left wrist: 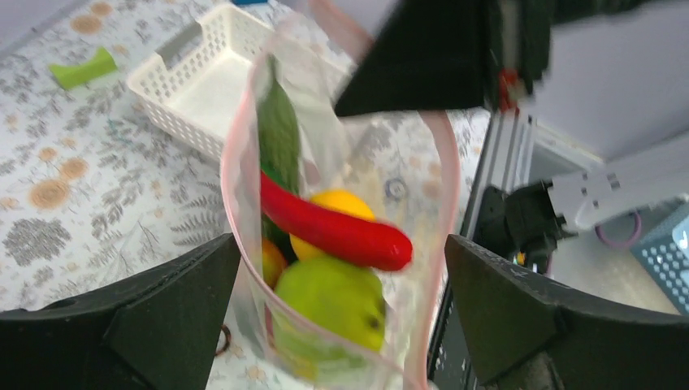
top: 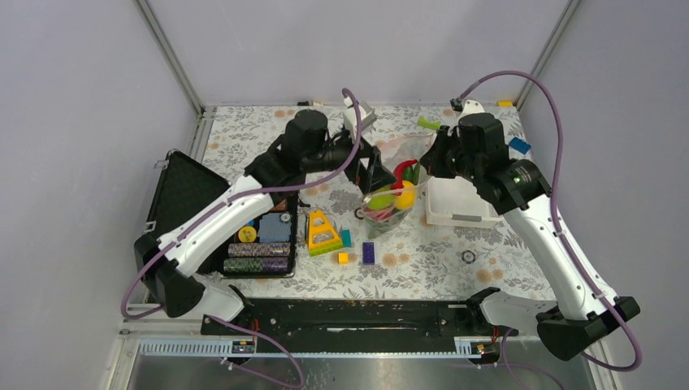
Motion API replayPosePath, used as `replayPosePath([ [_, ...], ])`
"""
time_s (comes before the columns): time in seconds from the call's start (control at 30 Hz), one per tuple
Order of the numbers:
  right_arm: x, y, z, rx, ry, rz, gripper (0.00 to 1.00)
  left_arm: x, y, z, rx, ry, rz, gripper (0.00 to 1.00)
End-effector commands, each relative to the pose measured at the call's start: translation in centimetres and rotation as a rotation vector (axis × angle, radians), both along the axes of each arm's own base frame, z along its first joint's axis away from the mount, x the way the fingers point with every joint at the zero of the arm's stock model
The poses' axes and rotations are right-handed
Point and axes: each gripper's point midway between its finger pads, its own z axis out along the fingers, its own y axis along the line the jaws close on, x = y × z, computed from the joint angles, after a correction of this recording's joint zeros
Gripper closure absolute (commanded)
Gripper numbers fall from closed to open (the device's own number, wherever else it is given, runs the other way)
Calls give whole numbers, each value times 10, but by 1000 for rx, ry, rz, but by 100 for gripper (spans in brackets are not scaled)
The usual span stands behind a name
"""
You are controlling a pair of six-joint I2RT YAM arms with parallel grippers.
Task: Place the food in the zip-top bag and seal the zipper
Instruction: Zip the zipper food storage bag at the center of the board.
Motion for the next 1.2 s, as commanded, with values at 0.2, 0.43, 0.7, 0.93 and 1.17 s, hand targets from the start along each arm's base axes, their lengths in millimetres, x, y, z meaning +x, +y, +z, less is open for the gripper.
replayPosePath([
  [0.2, 9, -19, 18, 15, 51, -208, 100, -41, 40, -25, 10, -263, 143, 1],
  [0.43, 10, -26, 7, -8, 80, -260, 100, -49, 46, -44, -53, -201, 175, 2],
  [0.7, 10, -32, 3, -9, 68, -289, 100, -54, 28, -48, -169, -208, 115, 29],
  [0.93, 8, -34, -3, -15, 75, -295, 100, -54, 15, -37, -251, -210, 87, 38],
  [1.17, 8, -34, -3, -9, 78, -305, 100, -50, 3, -38, -255, -202, 64, 39],
])
